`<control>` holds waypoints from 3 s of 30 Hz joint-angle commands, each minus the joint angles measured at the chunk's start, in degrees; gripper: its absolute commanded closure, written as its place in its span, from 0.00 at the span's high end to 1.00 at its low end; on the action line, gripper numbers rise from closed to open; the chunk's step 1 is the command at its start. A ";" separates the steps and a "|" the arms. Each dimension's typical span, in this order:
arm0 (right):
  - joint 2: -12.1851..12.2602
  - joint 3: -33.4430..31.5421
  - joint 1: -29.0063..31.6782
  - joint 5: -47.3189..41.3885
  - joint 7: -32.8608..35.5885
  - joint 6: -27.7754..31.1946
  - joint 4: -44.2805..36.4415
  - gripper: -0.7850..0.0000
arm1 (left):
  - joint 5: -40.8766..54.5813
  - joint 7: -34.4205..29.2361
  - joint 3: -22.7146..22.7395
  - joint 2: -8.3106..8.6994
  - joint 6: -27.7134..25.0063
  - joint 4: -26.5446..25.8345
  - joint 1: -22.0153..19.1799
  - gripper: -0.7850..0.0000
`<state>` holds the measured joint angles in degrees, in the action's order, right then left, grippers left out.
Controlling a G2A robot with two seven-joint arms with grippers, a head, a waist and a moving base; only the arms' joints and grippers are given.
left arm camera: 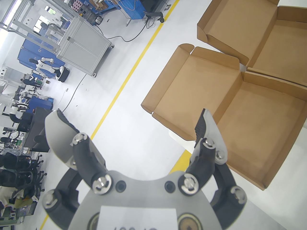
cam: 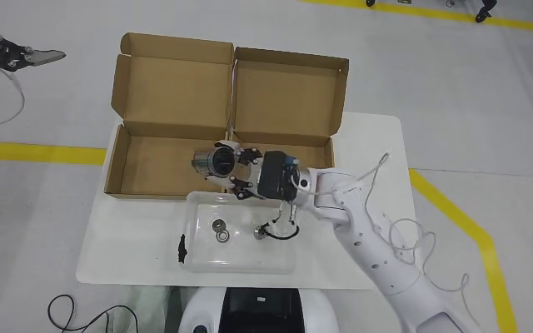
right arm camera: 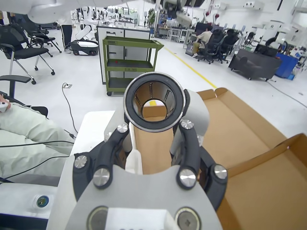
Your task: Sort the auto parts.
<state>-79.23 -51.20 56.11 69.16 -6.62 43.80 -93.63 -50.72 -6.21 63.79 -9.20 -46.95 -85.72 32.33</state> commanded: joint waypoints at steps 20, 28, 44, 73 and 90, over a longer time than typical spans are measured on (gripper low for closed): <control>-0.20 -4.53 -3.97 2.21 -4.57 -4.41 -10.52 0.00 | 0.00 0.00 0.00 0.00 0.00 0.00 0.00 1.00; -0.28 -3.83 -4.15 2.90 -5.36 -3.50 -9.11 0.00 | 0.00 0.00 0.00 0.00 0.00 0.00 0.00 1.00; -0.19 -1.89 -1.13 1.92 -0.68 -3.51 -0.60 0.00 | 0.00 0.00 0.00 0.00 0.00 0.00 0.00 1.00; -0.17 -0.75 1.34 0.54 27.68 -14.18 12.41 0.00 | 0.00 0.00 0.00 0.00 0.00 0.00 0.00 1.00; -2.60 3.27 -7.36 -4.85 30.83 -14.52 26.68 0.00 | 0.00 0.00 0.00 0.00 0.00 0.00 0.00 1.00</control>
<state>-81.52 -48.52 49.64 64.80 24.36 29.14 -68.54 -50.72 -6.21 63.79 -9.20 -46.95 -85.72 32.33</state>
